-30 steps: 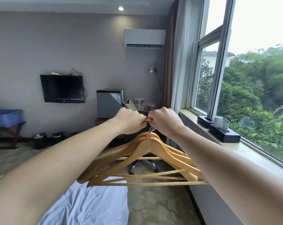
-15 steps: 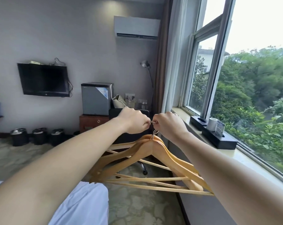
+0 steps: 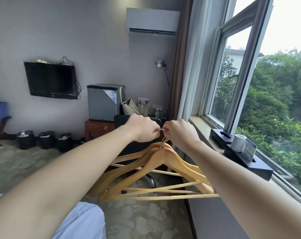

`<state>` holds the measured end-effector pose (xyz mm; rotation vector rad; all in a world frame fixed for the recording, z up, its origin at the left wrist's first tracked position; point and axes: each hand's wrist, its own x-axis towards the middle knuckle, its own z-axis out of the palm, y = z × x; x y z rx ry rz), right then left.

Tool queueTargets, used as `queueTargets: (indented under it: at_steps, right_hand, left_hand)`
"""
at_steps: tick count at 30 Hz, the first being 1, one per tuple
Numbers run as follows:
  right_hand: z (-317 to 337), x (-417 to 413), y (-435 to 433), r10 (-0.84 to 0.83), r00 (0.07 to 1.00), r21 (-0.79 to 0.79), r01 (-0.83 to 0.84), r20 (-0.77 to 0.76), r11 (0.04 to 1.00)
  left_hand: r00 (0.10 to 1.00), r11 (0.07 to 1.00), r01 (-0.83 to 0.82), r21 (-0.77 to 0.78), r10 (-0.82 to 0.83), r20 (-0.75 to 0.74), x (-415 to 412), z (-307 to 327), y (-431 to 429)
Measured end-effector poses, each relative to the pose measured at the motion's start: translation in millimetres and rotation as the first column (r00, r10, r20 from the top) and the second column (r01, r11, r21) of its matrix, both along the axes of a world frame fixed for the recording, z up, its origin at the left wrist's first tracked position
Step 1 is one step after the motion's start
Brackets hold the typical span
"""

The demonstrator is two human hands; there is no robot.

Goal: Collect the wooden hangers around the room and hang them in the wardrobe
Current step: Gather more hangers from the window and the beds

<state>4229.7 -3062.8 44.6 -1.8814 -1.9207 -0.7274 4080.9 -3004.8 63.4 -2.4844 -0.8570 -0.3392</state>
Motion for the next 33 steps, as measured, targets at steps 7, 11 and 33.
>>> queueTargets:
  at_steps: [7,11,33]
  right_hand:
    - [-18.5,17.5,87.5,0.008,1.000,-0.057,-0.008,-0.008,0.998]
    - [-16.6,17.5,148.9,0.016,1.000,-0.057,-0.017,-0.025,0.998]
    - [11.7,-14.4,419.3,0.098,0.995,-0.034,-0.098,0.016,0.995]
  left_hand:
    - [0.999,0.997,-0.037,-0.064,0.036,-0.024,17.2,-16.4,84.7]
    - [0.998,0.997,-0.050,-0.058,0.047,-0.040,17.0,-14.0,145.7]
    - [0.979,0.979,-0.184,0.085,0.191,-0.076,-9.5,11.2,407.1]
